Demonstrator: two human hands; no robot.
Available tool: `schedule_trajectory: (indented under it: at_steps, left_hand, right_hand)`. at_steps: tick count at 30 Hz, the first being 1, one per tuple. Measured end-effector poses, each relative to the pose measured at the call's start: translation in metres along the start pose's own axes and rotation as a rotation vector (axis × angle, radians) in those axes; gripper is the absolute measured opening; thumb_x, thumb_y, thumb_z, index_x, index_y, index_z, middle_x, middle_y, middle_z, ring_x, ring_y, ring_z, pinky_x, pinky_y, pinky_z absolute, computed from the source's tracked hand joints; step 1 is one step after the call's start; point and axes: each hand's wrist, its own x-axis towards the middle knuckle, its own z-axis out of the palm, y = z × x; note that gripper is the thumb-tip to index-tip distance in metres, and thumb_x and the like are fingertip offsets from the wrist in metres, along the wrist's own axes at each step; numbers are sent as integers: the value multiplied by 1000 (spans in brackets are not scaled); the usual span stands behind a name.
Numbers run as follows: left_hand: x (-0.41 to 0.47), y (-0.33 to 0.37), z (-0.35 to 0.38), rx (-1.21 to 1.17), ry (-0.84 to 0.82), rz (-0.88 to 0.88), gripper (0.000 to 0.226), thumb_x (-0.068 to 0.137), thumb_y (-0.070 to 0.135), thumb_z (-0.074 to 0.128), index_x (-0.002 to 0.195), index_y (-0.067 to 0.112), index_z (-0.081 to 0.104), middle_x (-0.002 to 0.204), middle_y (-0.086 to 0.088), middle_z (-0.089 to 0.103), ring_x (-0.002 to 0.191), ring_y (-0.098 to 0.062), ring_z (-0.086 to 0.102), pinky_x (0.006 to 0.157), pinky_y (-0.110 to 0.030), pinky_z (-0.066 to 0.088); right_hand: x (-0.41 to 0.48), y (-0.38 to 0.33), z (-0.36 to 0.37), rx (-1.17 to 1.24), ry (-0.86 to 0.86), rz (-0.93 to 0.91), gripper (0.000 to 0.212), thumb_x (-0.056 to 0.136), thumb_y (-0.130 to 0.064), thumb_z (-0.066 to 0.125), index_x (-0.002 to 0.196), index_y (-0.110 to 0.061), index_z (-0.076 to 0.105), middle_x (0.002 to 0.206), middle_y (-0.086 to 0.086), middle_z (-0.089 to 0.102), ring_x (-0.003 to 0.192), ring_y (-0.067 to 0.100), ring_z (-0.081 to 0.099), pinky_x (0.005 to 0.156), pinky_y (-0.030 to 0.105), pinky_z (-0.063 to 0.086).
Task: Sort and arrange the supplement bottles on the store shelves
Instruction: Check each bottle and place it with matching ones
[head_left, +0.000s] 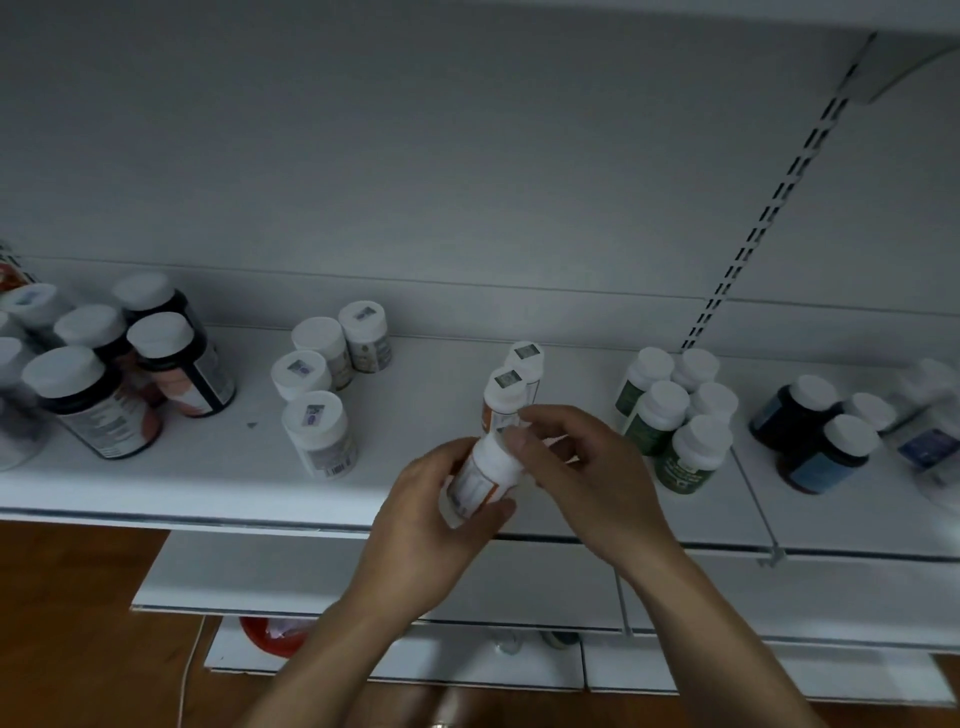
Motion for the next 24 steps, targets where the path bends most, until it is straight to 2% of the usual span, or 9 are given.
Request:
schedule_trajectory:
  at_steps: [3, 5, 7, 9, 12, 16, 19, 22, 24]
  left_hand:
    - [-2, -12, 1, -94, 50, -138, 39, 81, 28, 77, 107, 45, 55, 102, 33, 63, 97, 8, 59, 78, -10, 45]
    - [-3, -20, 3, -137, 70, -212, 39, 82, 26, 77, 107, 44, 54, 100, 33, 63, 96, 11, 59, 80, -19, 48]
    - [-5, -26, 3, -163, 80, -256, 40, 82, 25, 77, 110, 42, 53, 100, 32, 64, 97, 10, 59, 84, -28, 52]
    - [-5, -29, 3, -167, 94, -275, 42, 81, 26, 77, 111, 42, 53, 101, 31, 64, 97, 8, 60, 87, -33, 53]
    - [-5, -32, 2, -160, 101, -281, 43, 80, 26, 77, 111, 43, 53, 105, 27, 65, 98, 7, 61, 88, -35, 53]
    - [-3, -36, 3, -172, 110, -272, 44, 80, 25, 77, 115, 38, 53, 109, 22, 66, 102, 4, 61, 90, -35, 52]
    - [3, -39, 2, -176, 112, -261, 46, 80, 24, 78, 117, 35, 54, 112, 20, 65, 104, 2, 61, 91, -31, 51]
    - [21, -40, 3, -157, 132, -223, 46, 78, 21, 79, 114, 34, 54, 117, 11, 62, 105, -6, 61, 92, -28, 49]
    - [42, -38, 6, -146, 146, -195, 44, 77, 15, 79, 108, 35, 54, 112, 9, 60, 101, -10, 60, 86, -19, 46]
  right_hand:
    - [24, 18, 6, -155, 98, 38, 33, 83, -52, 67, 109, -32, 65, 102, -18, 65, 74, 0, 60, 73, 20, 46]
    - [38, 29, 11, -298, 135, 73, 44, 82, -57, 65, 116, -29, 60, 114, -14, 60, 80, 1, 60, 79, 26, 47]
    - [49, 37, 18, -379, 130, 109, 56, 79, -63, 64, 122, -28, 56, 122, -11, 58, 96, 10, 62, 85, 29, 46]
    - [55, 40, 25, -424, 108, 137, 62, 77, -66, 64, 124, -27, 54, 125, -9, 57, 108, 15, 60, 83, 28, 42]
    - [60, 42, 35, -438, 95, 147, 60, 77, -67, 65, 120, -27, 56, 120, -7, 59, 107, 17, 60, 78, 27, 37]
    - [62, 46, 40, -446, 112, 104, 48, 80, -64, 63, 109, -27, 59, 107, -6, 63, 98, 17, 61, 77, 30, 45]
    - [56, 46, 36, -400, 114, 94, 42, 81, -63, 64, 106, -29, 59, 104, -10, 63, 91, 12, 59, 78, 30, 46]
    - [43, 45, 24, -327, 111, 109, 38, 78, -63, 66, 105, -38, 56, 102, -20, 60, 83, 4, 58, 78, 28, 47]
    - [32, 44, 17, -284, 106, 114, 34, 78, -58, 69, 103, -42, 53, 98, -24, 57, 78, -2, 57, 73, 23, 45]
